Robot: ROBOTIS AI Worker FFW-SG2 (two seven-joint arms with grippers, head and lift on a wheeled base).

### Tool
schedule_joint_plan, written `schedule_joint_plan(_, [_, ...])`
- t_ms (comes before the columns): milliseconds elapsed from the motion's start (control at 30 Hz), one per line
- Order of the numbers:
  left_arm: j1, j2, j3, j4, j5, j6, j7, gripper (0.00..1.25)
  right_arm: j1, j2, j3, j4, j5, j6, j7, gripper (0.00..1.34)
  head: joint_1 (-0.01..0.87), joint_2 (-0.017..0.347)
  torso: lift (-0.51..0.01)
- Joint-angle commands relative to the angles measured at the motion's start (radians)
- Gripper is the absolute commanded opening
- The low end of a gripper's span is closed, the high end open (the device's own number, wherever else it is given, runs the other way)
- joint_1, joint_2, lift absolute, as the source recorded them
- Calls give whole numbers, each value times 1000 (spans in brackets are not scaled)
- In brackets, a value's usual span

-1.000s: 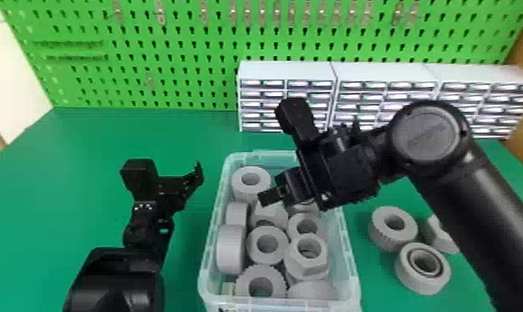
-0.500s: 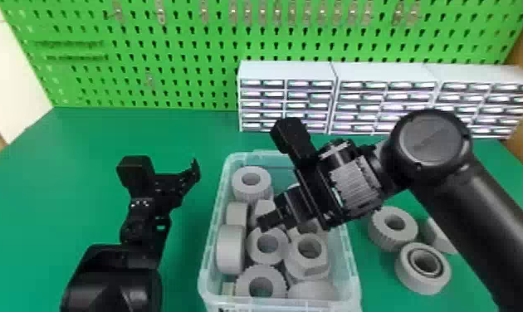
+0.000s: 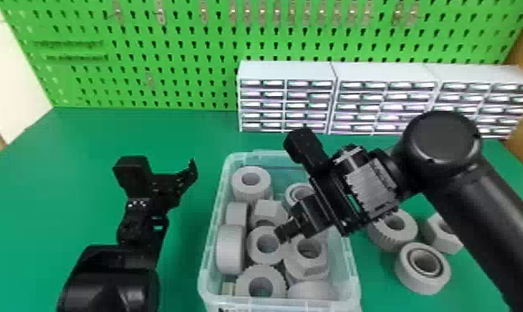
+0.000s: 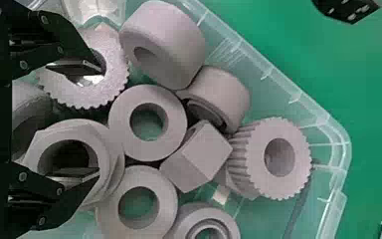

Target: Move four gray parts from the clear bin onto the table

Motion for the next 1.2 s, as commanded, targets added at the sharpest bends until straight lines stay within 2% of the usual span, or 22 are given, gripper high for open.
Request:
schedule_joint_plan(0, [-5,9,-5,-1,7,0,0,1146,-2,-1,0,13,-3,11,0,804,693,72,-52])
schedule_joint_plan(400, [-8,12,-3,-1,10,0,0,1146,16,-10,12,34,-20,17,-3,804,693,72,-52])
schedule_joint_plan(1167, [-21,13,-14,-1,8,0,0,1146,22,-5,29,111,-16,14,-43,804,693,72,-52])
